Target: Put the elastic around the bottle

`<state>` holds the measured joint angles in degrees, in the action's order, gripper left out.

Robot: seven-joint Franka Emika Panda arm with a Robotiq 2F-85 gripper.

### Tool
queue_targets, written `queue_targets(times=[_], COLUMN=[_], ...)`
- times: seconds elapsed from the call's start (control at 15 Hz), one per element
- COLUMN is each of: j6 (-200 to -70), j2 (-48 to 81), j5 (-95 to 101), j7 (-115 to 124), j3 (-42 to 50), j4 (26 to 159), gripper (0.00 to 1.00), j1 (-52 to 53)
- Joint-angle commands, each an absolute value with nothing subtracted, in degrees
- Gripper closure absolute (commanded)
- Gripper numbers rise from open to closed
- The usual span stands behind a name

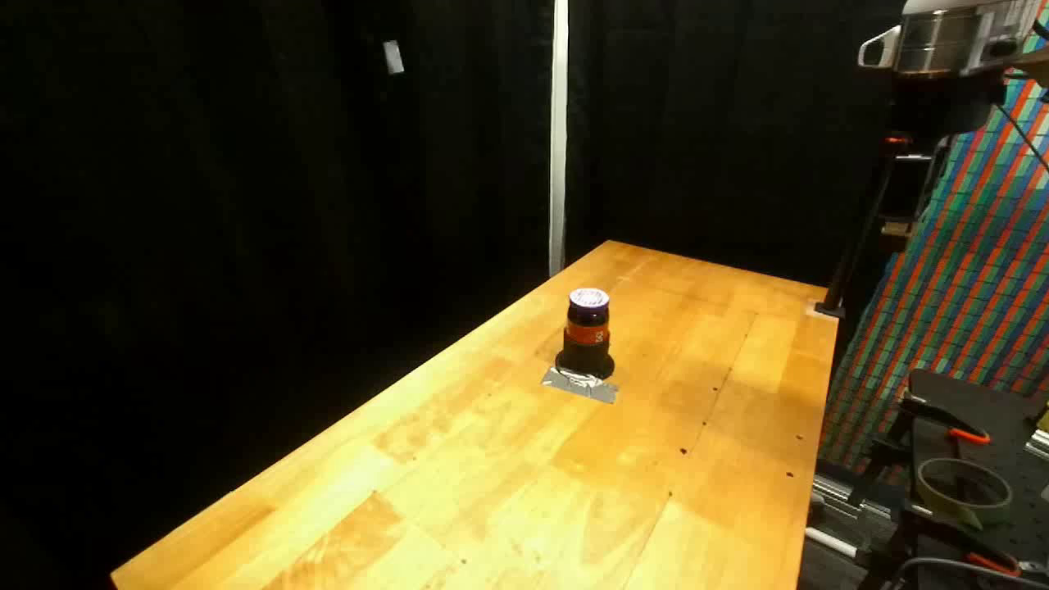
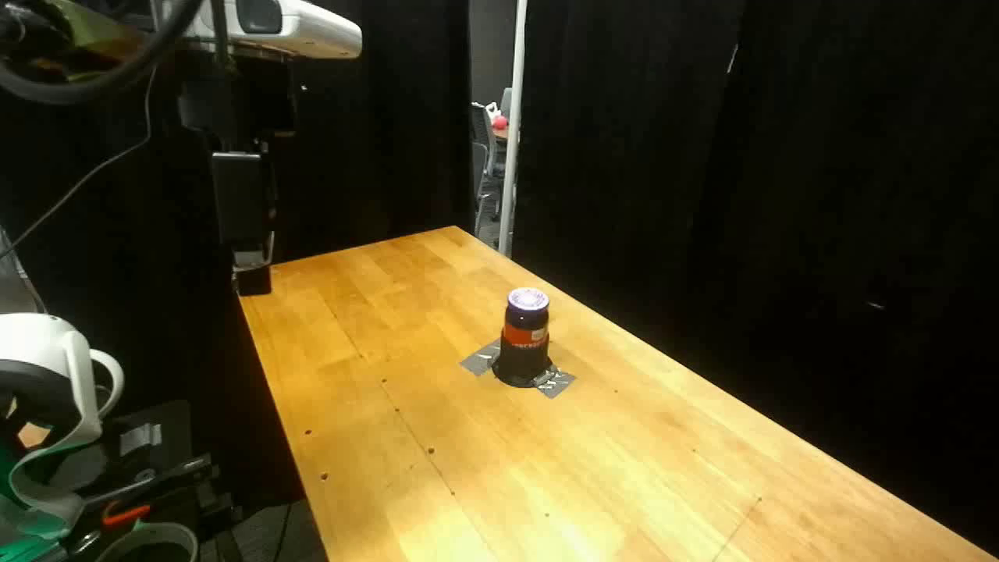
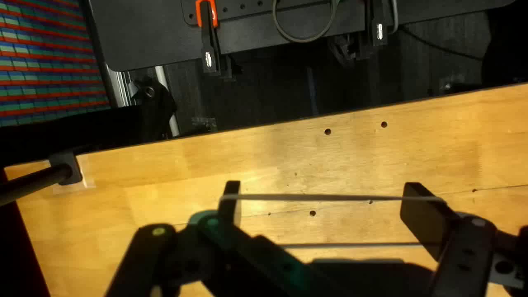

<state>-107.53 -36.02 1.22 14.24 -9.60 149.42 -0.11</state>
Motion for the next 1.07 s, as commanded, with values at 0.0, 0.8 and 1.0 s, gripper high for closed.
queue_targets(times=[0.0,0.8,1.0], j6=[-107.4,-125.6,-129.9], j2=[-36.0,-21.4,-12.4], j5=[1.6,1.6,0.6], j7=[14.6,12.8,8.6], j3=[-9.0,-9.9,-9.0], j4=[149.2,141.7,135.8], gripper=[0.0,0.0,0.0], j1=[0.6,2.4,3.9])
